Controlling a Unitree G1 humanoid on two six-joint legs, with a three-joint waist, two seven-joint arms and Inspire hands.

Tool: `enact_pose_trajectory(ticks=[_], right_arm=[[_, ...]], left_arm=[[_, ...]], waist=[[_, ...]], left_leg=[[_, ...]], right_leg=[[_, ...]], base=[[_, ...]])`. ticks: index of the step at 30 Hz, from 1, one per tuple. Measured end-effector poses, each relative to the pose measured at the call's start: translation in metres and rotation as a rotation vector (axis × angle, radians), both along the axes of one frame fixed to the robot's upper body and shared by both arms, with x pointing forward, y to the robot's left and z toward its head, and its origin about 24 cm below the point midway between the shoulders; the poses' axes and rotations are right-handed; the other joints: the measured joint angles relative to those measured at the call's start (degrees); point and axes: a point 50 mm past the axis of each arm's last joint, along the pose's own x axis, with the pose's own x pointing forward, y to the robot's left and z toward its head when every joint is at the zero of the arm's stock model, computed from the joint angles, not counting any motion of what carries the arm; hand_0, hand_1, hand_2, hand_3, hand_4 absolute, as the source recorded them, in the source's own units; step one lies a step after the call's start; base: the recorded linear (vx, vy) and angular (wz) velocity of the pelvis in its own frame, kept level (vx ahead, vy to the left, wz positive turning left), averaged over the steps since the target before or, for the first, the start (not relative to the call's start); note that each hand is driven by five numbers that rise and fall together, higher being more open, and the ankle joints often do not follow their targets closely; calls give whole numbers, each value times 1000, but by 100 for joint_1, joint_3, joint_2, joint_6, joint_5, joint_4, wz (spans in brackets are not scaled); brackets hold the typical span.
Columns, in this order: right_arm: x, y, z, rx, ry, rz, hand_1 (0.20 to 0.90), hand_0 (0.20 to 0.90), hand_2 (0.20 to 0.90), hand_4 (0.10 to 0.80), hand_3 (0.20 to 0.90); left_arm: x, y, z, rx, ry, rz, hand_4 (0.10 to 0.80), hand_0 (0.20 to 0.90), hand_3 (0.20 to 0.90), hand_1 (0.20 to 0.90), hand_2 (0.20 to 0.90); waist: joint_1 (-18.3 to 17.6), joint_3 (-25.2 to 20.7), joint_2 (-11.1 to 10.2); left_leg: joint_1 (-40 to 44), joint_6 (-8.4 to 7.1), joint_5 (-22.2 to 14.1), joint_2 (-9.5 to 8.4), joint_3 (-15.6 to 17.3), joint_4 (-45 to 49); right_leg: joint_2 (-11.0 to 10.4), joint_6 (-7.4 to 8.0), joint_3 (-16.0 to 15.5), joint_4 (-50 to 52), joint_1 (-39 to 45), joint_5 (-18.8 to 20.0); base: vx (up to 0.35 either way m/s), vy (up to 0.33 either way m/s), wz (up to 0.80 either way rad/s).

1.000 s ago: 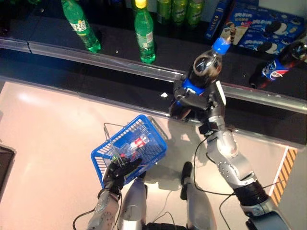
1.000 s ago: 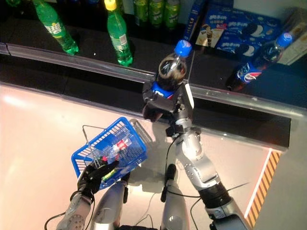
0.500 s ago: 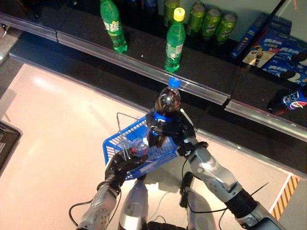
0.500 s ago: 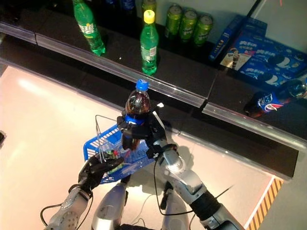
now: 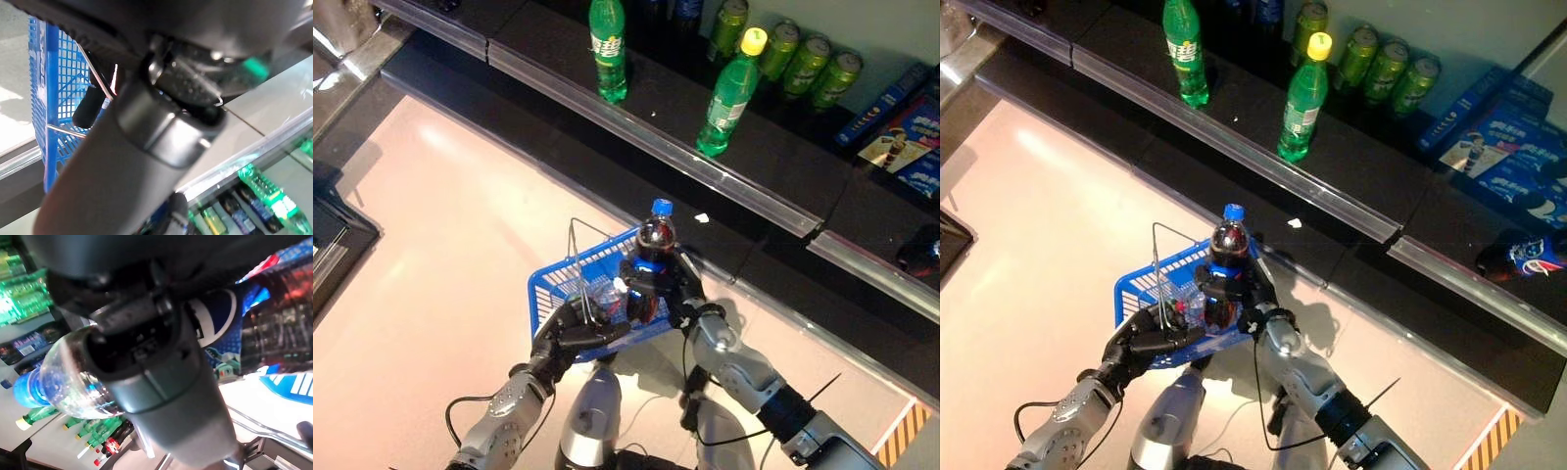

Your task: Pick up the drink and place into the basket.

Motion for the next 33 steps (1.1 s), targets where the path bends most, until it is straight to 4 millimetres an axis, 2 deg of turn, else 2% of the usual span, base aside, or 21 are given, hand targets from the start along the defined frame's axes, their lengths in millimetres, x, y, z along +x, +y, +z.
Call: enact_pose_trajectory(ticks=[11, 12, 19, 26, 32, 33], right_arm=[[1, 9, -15, -28, 32, -25, 300, 300, 300, 100, 200], [2, 5, -25, -63, 63, -43, 300, 300, 300, 100, 200], [12, -5, -44, -193, 96, -120, 300, 300, 300, 100, 200], [8, -15, -67, -342, 142, -117, 300, 300, 300, 100, 200], [12, -23, -77, -448, 158, -109, 300, 300, 300, 100, 200], [16, -27, -82, -512, 166, -94, 300, 300, 300, 100, 200]], left_arm=[[0, -9, 7, -24, -23, -123, 100, 300, 200, 300, 300], [-1, -10, 9, -33, -32, -169, 100, 300, 200, 300, 300], [2, -11, 16, -26, -54, -251, 100, 300, 200, 300, 300], [2, -14, 20, -69, -44, -283, 100, 300, 200, 300, 300], [2, -15, 19, -74, -37, -319, 100, 300, 200, 300, 300], [4, -15, 22, -70, -44, -323, 100, 300, 200, 300, 300]], waist=[[135, -1, -1], [214, -1, 0], [309, -9, 18], [381, -18, 49], [425, -21, 67], [426, -23, 70]], left_leg=[[14, 8, 5, -50, -74, 21], [14, 17, 11, -84, -123, 22], [13, 32, 21, -159, -283, 25], [3, 46, 29, -221, -302, 7], [-12, 59, 38, -257, -339, 6], [-16, 66, 43, -275, -359, 7]], right_leg=[[-41, 24, -32, 1, 78, -22], [-63, 47, -28, 1, 109, -45], [-133, 90, -152, 12, 192, -113], [-200, 134, -166, 12, 190, -142], [-237, 153, -230, 23, 197, -157], [-259, 163, -268, 53, 199, -175]], base=[[25, 3, 5], [14, 3, 11], [33, 15, 14], [-7, 0, 2], [-7, -4, 4], [-7, -5, 9]])
